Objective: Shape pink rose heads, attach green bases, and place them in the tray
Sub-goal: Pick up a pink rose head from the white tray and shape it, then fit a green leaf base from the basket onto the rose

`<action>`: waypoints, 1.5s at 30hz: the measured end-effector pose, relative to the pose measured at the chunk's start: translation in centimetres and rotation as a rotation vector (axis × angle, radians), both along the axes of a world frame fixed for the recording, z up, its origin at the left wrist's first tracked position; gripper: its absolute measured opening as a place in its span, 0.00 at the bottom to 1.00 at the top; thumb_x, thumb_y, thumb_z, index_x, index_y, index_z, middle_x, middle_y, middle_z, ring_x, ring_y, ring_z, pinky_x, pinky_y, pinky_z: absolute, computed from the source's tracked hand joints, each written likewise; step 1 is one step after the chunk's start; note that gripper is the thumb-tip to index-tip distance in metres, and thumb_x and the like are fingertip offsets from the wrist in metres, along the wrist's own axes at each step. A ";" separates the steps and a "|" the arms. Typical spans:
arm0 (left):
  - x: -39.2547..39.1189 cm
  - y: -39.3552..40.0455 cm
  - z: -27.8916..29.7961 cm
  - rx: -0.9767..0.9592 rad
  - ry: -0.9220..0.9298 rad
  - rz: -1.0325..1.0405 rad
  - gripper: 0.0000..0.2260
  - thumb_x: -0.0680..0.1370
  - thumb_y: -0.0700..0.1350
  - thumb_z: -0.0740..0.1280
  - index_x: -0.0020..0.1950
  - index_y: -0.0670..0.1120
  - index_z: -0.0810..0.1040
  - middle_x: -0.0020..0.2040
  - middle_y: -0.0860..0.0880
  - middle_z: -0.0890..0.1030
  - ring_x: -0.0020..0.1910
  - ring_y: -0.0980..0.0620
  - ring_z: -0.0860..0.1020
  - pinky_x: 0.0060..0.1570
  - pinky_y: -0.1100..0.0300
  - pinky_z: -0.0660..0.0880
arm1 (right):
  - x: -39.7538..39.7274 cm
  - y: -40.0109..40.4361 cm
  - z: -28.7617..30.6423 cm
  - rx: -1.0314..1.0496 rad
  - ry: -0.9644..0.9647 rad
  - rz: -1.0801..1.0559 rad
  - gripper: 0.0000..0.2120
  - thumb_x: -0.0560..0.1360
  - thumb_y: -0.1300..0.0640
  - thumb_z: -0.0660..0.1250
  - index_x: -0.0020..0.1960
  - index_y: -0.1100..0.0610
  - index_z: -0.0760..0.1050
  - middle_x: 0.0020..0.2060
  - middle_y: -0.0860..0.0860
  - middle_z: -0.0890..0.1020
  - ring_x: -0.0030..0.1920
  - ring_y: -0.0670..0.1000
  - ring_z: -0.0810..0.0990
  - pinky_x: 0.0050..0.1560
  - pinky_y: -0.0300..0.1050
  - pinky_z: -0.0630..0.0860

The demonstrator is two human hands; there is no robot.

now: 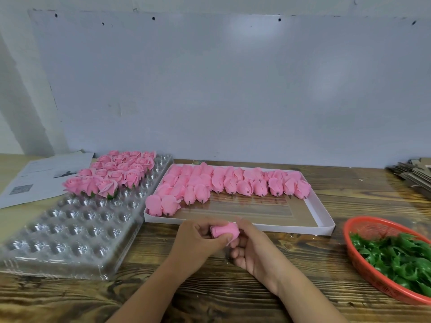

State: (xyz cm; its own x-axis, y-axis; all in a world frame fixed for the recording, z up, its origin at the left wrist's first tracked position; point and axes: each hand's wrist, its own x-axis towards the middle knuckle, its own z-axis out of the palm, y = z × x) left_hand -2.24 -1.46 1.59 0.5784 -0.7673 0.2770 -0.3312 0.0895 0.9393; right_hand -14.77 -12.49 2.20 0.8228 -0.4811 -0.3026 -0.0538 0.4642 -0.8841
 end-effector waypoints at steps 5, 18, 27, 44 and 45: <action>0.3 0.1 0.2 -0.012 0.078 0.019 0.13 0.71 0.37 0.79 0.50 0.53 0.86 0.46 0.58 0.87 0.46 0.60 0.85 0.44 0.71 0.78 | -2.4 -1.7 3.1 -0.340 0.276 -0.098 0.20 0.83 0.42 0.56 0.54 0.56 0.78 0.32 0.51 0.84 0.27 0.46 0.75 0.28 0.38 0.70; 0.5 0.0 -0.2 0.000 0.057 0.013 0.14 0.71 0.39 0.79 0.49 0.57 0.85 0.47 0.62 0.86 0.48 0.61 0.84 0.43 0.72 0.78 | -15.5 -14.0 8.5 -1.238 1.217 0.076 0.06 0.78 0.56 0.67 0.53 0.49 0.81 0.49 0.47 0.83 0.51 0.48 0.80 0.55 0.45 0.76; 0.8 -0.1 -0.6 -0.019 0.064 0.010 0.13 0.71 0.40 0.79 0.49 0.56 0.86 0.48 0.59 0.87 0.49 0.59 0.85 0.44 0.71 0.78 | -14.1 -16.1 5.2 -1.259 1.305 -0.015 0.08 0.74 0.56 0.68 0.37 0.55 0.81 0.35 0.50 0.83 0.39 0.49 0.80 0.32 0.38 0.70; 0.9 -0.3 -0.7 0.001 0.073 0.004 0.13 0.71 0.41 0.80 0.51 0.56 0.85 0.49 0.61 0.86 0.50 0.61 0.84 0.45 0.71 0.78 | -15.9 -17.1 6.1 -1.305 1.341 -0.394 0.07 0.65 0.59 0.73 0.35 0.50 0.75 0.37 0.53 0.79 0.43 0.59 0.79 0.47 0.53 0.81; 0.9 -0.2 -0.7 -0.001 0.072 0.004 0.13 0.71 0.41 0.79 0.51 0.56 0.85 0.49 0.61 0.86 0.50 0.61 0.84 0.45 0.71 0.78 | -16.1 -17.3 6.0 -1.314 1.334 -0.403 0.08 0.65 0.58 0.73 0.36 0.50 0.74 0.36 0.53 0.78 0.42 0.59 0.79 0.46 0.53 0.80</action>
State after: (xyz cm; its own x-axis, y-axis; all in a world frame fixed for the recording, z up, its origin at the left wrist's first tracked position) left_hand -1.36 -1.69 0.86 0.5997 -0.7649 0.2352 -0.2634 0.0888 0.9606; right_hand -30.84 -29.79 8.16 0.1955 -0.9746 0.1092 -0.9708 -0.2081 -0.1194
